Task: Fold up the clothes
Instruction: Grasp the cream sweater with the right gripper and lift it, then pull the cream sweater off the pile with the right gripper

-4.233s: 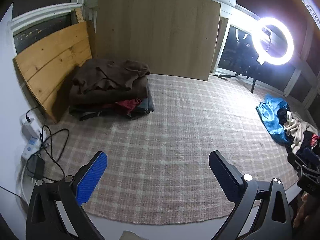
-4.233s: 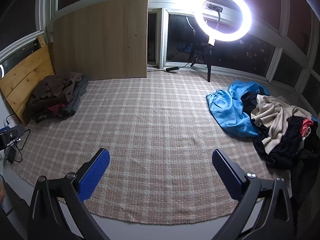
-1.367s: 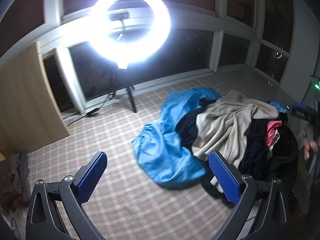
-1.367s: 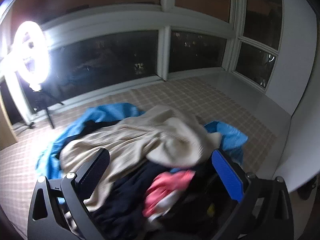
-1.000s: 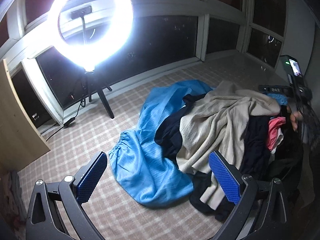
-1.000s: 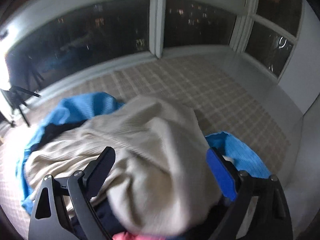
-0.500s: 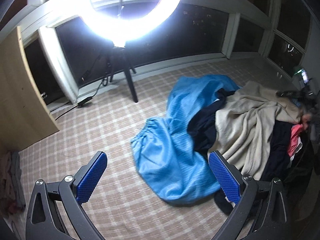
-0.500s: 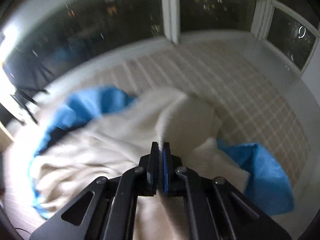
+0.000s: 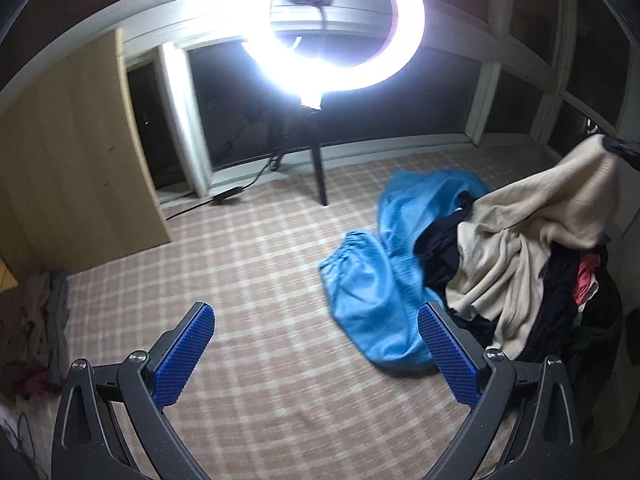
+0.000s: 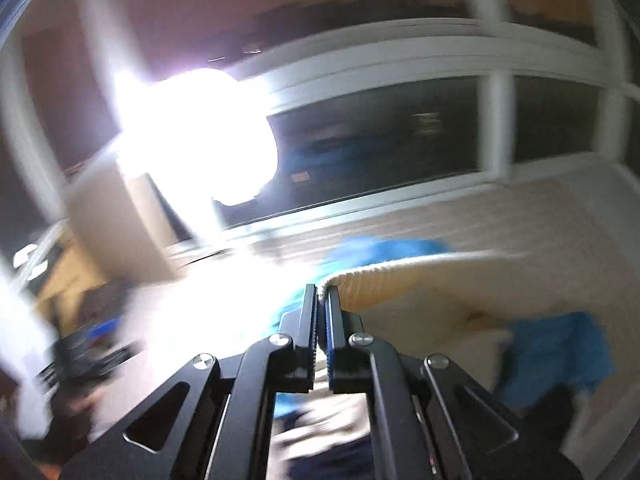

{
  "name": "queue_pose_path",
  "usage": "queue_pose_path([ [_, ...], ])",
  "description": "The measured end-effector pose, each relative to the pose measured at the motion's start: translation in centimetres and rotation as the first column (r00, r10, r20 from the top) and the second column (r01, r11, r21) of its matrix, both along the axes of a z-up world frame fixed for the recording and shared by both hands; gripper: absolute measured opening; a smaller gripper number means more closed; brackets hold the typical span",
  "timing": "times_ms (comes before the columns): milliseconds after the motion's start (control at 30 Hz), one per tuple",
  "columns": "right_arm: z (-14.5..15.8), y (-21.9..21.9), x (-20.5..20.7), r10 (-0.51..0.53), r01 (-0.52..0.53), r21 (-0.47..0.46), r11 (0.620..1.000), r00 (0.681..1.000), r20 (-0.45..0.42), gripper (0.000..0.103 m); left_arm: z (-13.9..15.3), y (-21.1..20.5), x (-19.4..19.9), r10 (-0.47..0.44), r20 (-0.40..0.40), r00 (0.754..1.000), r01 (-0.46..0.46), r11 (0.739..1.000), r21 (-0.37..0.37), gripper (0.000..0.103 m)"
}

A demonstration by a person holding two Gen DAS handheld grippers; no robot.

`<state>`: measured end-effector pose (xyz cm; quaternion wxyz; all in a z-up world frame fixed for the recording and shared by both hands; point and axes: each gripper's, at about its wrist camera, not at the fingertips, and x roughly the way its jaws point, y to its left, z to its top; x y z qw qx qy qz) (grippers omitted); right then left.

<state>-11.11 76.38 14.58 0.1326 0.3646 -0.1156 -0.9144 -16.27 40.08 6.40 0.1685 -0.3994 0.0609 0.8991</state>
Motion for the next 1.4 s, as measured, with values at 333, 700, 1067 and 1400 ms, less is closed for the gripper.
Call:
queue_pose_path([
  [333,-11.2,-2.0,9.0,-0.172,0.151,0.102,0.983,0.953,0.249,0.053,-2.7,1.2,0.5,-0.142,0.047,0.989,0.145,0.988,-0.060,0.102],
  [700,-16.6,4.6,10.9,-0.422,0.423,0.056,0.904,0.866,0.267,0.053,-5.5,21.5,1.0,-0.547,0.148,0.824,0.556,0.831,-0.026,0.102],
  [1067,-16.9,5.9,16.0,-0.482,0.498,0.000,0.867,0.838,0.256,0.053,-9.3,37.6,2.6,-0.674,0.157,0.722,0.691,0.694,-0.201,0.073],
  [1400,-16.0,2.8,12.2,-0.350,0.352,0.030,0.936,0.914,0.203,0.053,-3.0,28.0,-3.7,-0.579,0.125,0.806,0.578,0.815,0.045,0.009],
])
